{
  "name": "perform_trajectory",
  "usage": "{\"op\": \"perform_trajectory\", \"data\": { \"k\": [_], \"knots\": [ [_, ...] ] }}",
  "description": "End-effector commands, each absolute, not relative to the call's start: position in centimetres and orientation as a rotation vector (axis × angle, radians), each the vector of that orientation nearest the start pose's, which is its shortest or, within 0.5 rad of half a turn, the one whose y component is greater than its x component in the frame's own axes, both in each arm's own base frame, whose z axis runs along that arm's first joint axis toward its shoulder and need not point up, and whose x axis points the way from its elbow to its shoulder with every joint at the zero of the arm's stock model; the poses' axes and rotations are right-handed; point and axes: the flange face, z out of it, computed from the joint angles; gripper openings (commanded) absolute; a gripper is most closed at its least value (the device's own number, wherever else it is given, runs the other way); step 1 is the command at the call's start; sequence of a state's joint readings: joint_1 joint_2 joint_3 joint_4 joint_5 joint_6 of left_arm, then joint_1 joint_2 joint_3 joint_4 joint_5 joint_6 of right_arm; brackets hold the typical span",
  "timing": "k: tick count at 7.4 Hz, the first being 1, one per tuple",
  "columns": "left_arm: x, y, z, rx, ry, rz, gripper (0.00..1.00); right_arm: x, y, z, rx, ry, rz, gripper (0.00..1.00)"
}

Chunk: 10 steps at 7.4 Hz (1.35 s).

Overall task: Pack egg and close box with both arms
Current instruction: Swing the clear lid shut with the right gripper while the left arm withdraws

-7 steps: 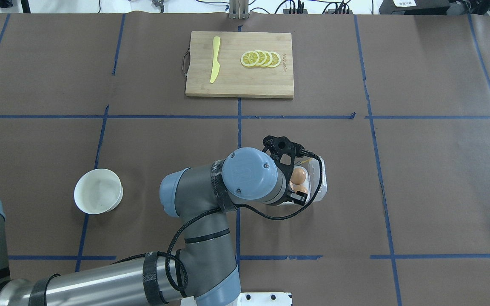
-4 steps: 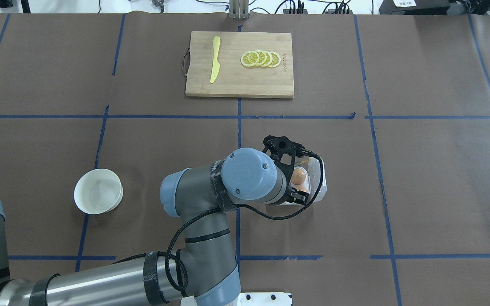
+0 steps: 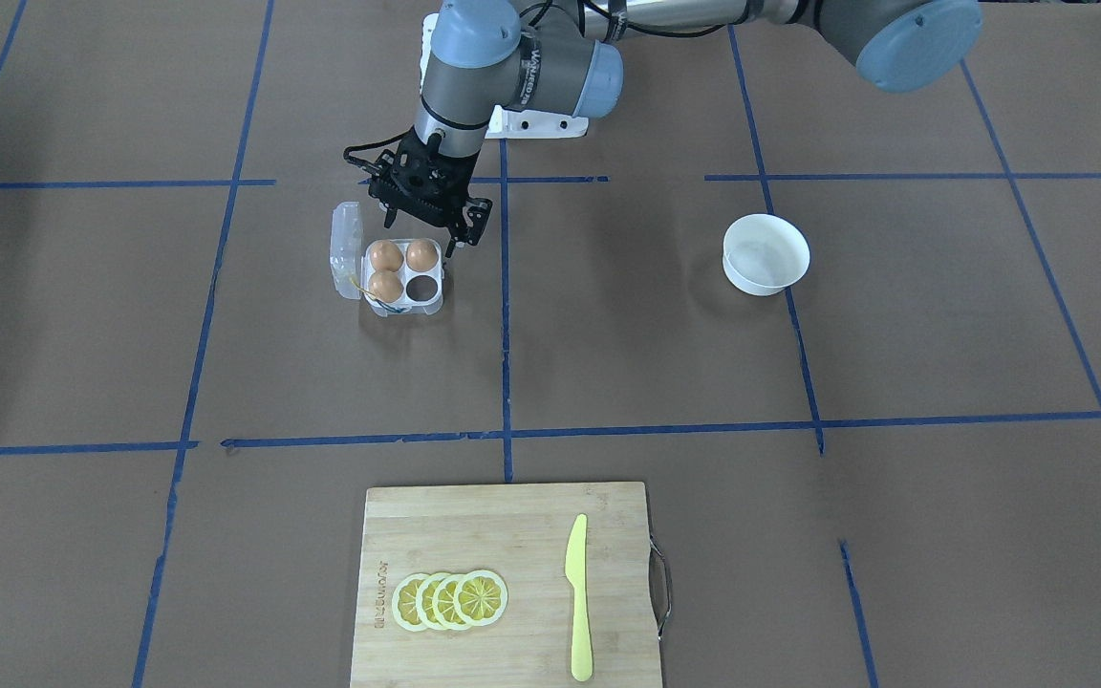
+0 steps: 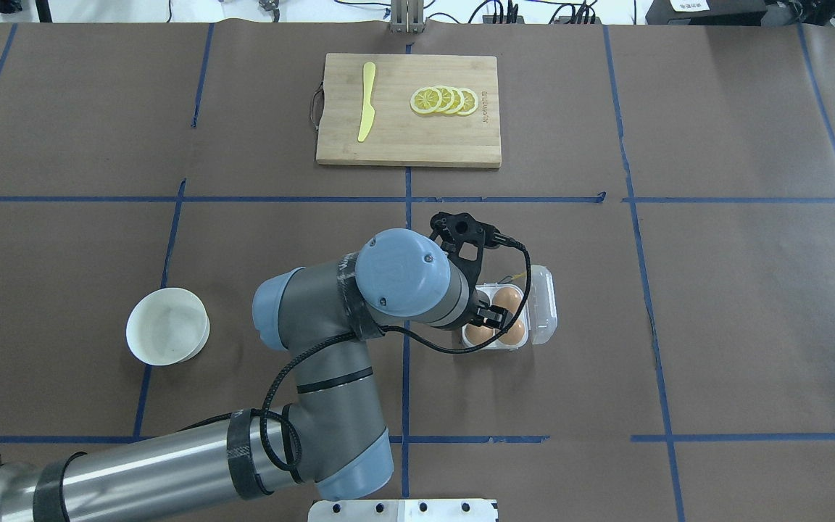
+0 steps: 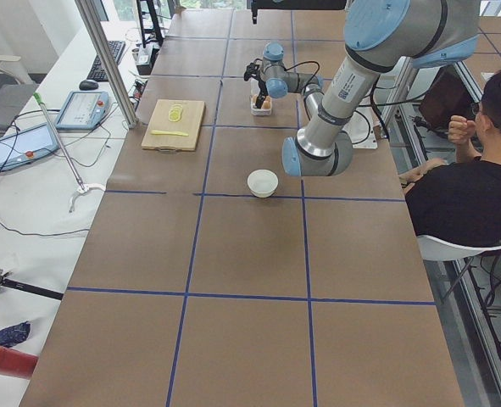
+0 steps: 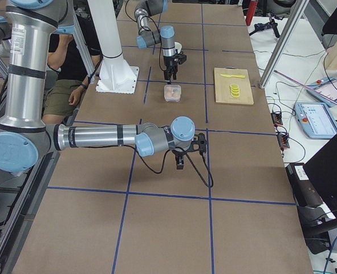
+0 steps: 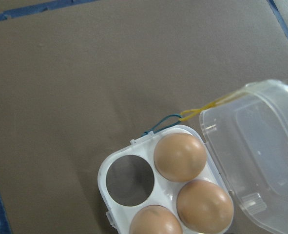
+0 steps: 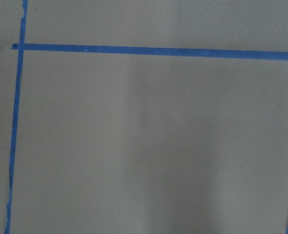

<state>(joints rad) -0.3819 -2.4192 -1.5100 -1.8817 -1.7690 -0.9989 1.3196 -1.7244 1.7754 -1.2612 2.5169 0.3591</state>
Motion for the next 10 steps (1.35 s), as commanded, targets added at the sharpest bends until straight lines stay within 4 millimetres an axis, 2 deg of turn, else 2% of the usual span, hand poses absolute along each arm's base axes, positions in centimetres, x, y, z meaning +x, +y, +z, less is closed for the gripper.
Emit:
{"op": "perform_trajectory", "data": {
  "k": [1,3,4,5,6,7,8,9,10],
  "knots": [
    [56.3,-39.9,17.5,0.367,1.032,0.33,0.87,-12.4,-44.3,55.0,0.041,-1.005,0.004,1.0],
    [48.0,-42.5,22.2,0.444,0.967,0.394,0.87,-22.6,-43.9,49.3,0.06,-1.062,0.132,1.0],
    [44.4,-43.9,25.1,0.453,0.934,0.422,0.87,-28.3,-42.6,45.5,0.057,-1.084,0.175,1.0],
    [42.2,-44.7,28.1,0.463,0.888,0.449,0.87,-35.1,-41.0,41.6,0.066,-1.106,0.213,1.0],
    [40.0,-46.1,29.9,0.491,0.845,0.475,0.88,-40.4,-39.7,37.2,0.065,-1.141,0.253,1.0],
    [39.0,-46.5,31.1,0.492,0.824,0.479,0.88,-44.8,-38.6,32.9,0.042,-1.137,0.279,1.0],
    [37.7,-47.4,31.5,0.509,0.808,0.481,0.88,-48.6,-37.4,29.2,0.072,-1.109,0.277,1.0],
    [36.3,-48.3,32.0,0.53,0.786,0.496,0.88,-49.9,-38.0,25.0,0.095,-1.079,0.296,1.0],
    [34.1,-49.1,33.2,0.539,0.763,0.516,0.88,-48.5,-37.4,22.9,0.09,-1.059,0.3,1.0]
  ]
}}
